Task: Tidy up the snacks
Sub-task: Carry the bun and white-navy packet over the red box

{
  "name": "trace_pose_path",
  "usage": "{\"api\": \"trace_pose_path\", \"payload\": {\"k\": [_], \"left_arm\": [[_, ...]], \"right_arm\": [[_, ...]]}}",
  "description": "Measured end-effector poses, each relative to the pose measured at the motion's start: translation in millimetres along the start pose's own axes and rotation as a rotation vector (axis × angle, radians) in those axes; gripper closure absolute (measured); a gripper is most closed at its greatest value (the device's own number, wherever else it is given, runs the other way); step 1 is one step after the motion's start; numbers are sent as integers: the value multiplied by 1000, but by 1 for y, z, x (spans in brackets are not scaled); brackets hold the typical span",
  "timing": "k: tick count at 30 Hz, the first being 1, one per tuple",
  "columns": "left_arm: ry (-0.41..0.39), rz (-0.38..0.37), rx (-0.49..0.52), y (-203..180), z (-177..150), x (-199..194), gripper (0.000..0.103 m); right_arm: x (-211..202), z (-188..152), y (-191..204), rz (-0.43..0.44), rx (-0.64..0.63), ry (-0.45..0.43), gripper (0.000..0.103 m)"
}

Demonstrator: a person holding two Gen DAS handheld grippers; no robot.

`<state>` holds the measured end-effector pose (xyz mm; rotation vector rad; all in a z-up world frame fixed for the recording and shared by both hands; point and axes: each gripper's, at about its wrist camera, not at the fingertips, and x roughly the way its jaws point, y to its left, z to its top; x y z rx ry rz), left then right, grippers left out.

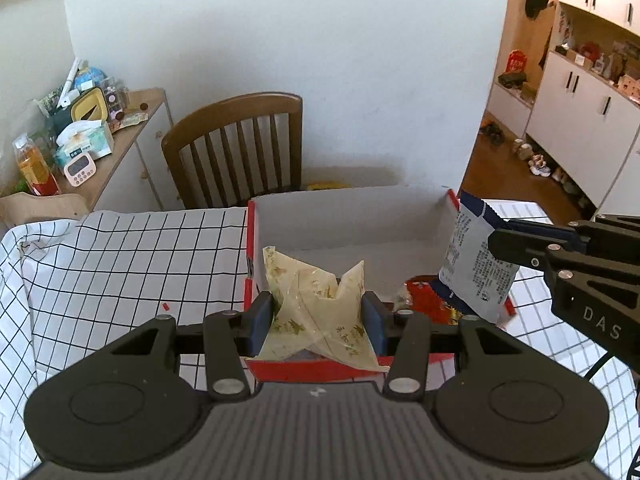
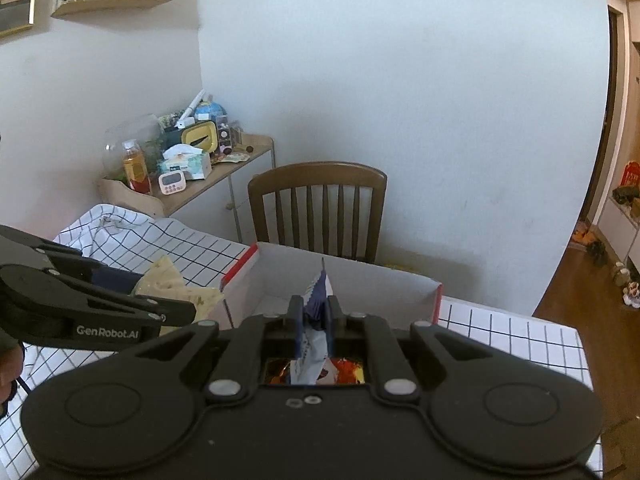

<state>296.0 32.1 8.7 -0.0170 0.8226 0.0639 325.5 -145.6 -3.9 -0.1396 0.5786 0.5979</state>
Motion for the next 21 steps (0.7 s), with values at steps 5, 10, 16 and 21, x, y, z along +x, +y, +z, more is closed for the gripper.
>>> {"api": "trace_pose_path", "payload": {"k": [5, 10, 16, 21], "left_arm": [[34, 12, 2, -2, 2, 26, 55], [78, 19, 8, -3, -3, 52, 55], [127, 24, 6, -1, -7, 80, 55], [155, 9, -1, -1, -11, 94, 55]], "right_arm": [[33, -4, -10, 0, 33, 46, 93], [57, -13, -19, 21, 90, 85, 93], [75, -25, -21, 38, 120, 120, 93], [84, -33, -23, 35, 118, 148, 93]]}}
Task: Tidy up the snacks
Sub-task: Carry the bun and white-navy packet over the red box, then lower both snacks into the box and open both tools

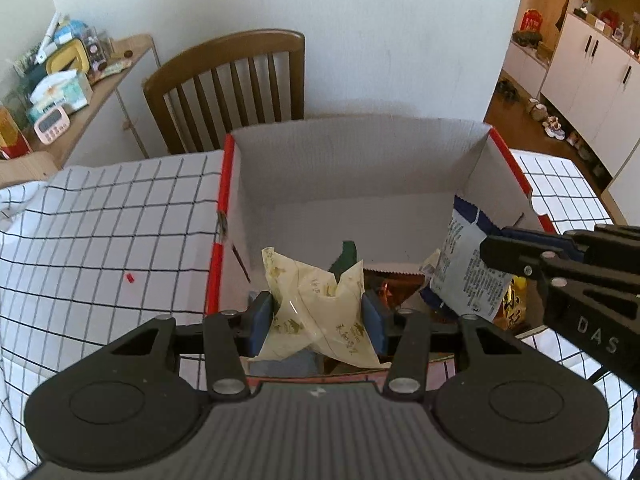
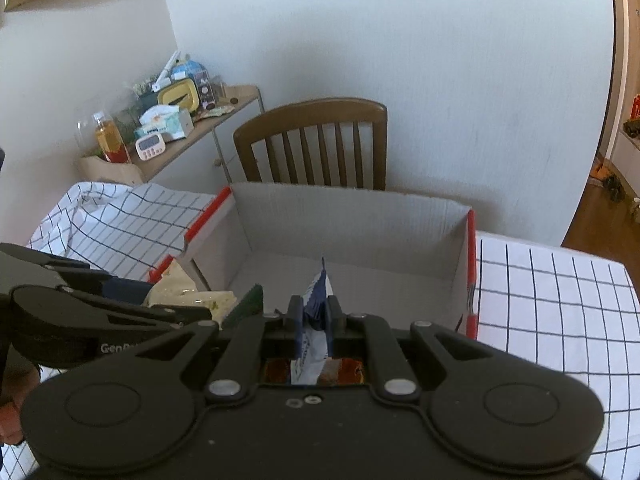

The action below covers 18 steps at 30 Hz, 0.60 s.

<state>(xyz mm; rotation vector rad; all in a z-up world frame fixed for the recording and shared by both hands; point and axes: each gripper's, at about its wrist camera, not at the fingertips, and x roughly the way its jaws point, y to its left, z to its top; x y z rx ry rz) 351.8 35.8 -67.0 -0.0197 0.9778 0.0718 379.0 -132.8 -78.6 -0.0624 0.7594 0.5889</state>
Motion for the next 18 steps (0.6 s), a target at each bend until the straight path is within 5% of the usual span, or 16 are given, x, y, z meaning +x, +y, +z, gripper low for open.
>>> {"api": "trace_pose_path", "payload": {"k": [16, 18], "left_arm": [[32, 3, -2, 1, -6, 7, 52], [27, 8, -3, 1, -8, 4, 45]], "right_arm": [[10, -12, -1, -13, 26, 94, 92], [10, -13, 1, -18, 26, 102, 92]]}}
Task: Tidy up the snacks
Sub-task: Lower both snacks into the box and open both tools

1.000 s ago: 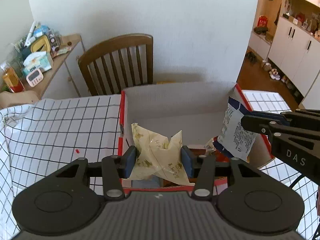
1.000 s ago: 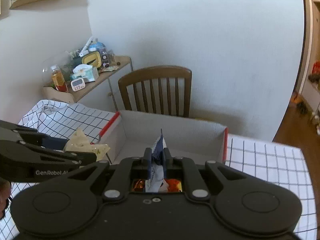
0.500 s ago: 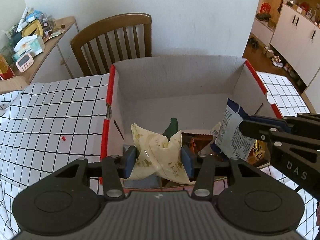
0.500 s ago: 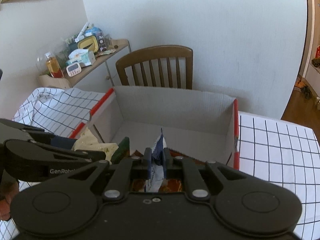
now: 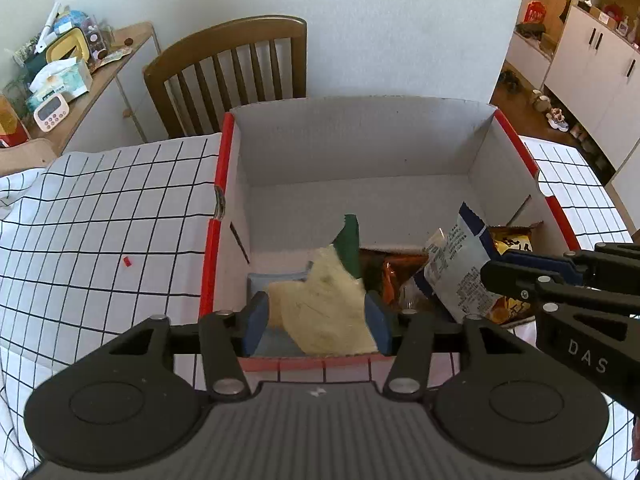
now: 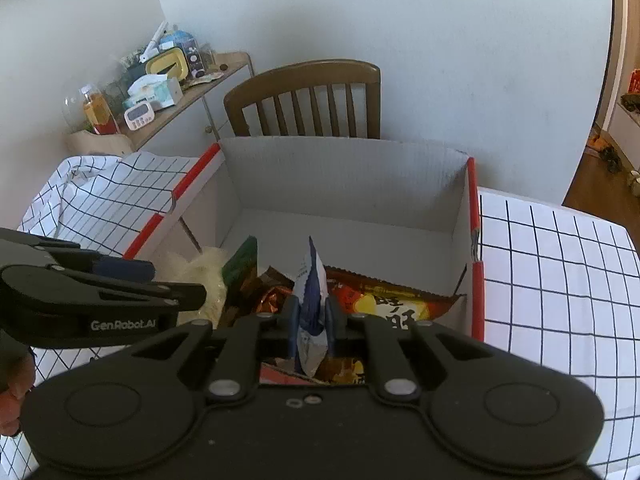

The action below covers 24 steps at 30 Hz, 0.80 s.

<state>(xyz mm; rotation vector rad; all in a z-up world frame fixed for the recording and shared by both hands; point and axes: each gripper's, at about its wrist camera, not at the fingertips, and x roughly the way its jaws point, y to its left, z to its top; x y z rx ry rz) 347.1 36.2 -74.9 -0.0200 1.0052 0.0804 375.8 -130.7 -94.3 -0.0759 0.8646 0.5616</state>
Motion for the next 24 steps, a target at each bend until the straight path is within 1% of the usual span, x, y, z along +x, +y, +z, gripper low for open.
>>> {"api": "trace_pose_path", "payload": {"k": [1, 6, 8, 15, 18, 24], "left_arm": [[-4, -2, -2, 0, -1, -2, 42], [-16, -9, -5, -2, -5, -13, 41], [-26, -8, -2, -2, -7, -18, 38], [-60, -12, -11, 2, -13, -39, 37], [-80, -14, -9, 3, -17, -50, 33], [-120, -28, -22, 8, -23, -73, 32]], "right_arm": [[-1, -1, 1, -3, -2, 2, 92], [-6, -4, 2, -18, 2, 9, 91], [-9, -5, 3, -16, 3, 6, 91], [-29, -5, 2, -21, 27, -32, 91], [-38, -4, 1, -28, 42, -48, 91], [-58, -6, -1, 0, 65, -82, 90]]}}
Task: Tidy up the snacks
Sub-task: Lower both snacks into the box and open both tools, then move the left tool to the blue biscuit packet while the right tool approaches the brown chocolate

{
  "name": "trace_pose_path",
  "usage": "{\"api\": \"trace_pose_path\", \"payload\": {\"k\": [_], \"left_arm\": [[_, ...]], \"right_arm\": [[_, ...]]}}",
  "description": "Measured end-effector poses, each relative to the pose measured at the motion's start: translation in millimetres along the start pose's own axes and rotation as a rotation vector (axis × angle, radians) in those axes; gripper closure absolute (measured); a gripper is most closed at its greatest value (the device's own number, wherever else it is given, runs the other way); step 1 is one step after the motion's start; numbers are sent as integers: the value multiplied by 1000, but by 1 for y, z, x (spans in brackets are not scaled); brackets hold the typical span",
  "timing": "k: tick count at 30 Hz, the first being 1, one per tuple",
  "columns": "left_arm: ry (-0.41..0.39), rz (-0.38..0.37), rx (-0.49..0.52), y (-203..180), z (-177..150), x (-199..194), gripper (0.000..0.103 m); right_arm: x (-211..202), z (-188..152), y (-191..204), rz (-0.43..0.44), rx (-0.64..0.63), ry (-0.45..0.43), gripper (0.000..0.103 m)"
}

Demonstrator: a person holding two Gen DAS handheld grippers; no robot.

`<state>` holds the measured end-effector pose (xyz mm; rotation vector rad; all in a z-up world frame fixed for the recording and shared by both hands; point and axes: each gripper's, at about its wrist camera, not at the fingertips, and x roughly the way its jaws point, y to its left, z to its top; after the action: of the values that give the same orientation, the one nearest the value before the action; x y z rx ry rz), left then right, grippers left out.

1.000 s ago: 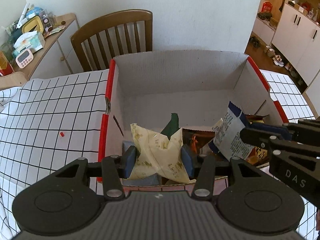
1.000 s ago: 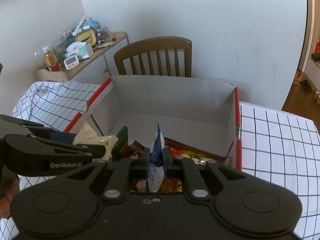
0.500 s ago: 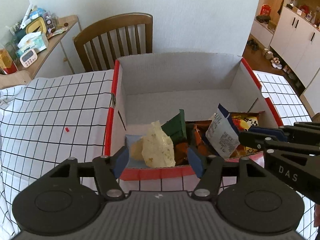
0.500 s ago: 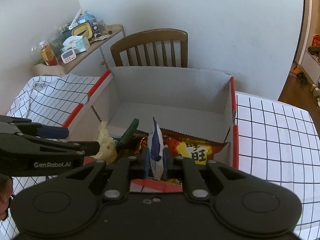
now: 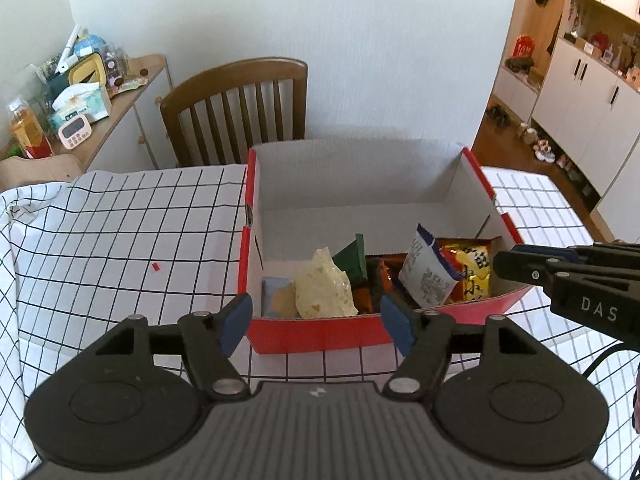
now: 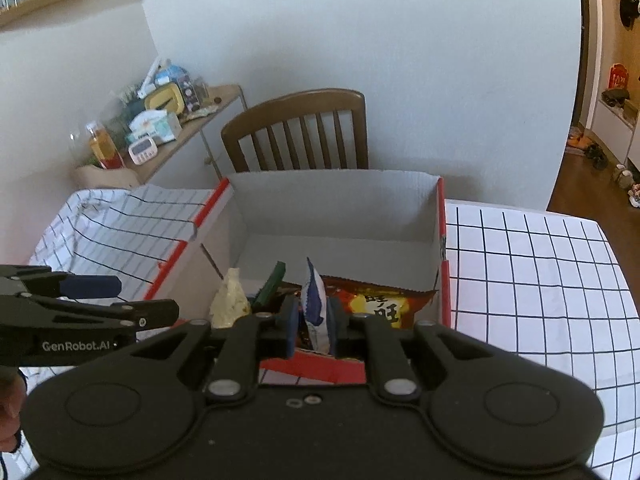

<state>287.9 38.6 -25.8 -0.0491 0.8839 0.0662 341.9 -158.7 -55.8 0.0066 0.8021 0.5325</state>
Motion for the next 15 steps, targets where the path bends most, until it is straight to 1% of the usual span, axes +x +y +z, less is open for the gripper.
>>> {"api": "trace_pose_path", "payload": {"k": [4, 8, 15], "left_arm": [[-33, -11, -1, 0, -4, -19, 32], [-65, -31, 2, 0, -10, -38, 25], [-96, -62, 7, 0, -25, -66, 24]], "right_arm": [[-16, -3, 2, 13, 2, -29, 89], [-33, -7, 9, 6, -8, -67, 89], [-57, -18, 17, 47, -17, -95, 86]]}}
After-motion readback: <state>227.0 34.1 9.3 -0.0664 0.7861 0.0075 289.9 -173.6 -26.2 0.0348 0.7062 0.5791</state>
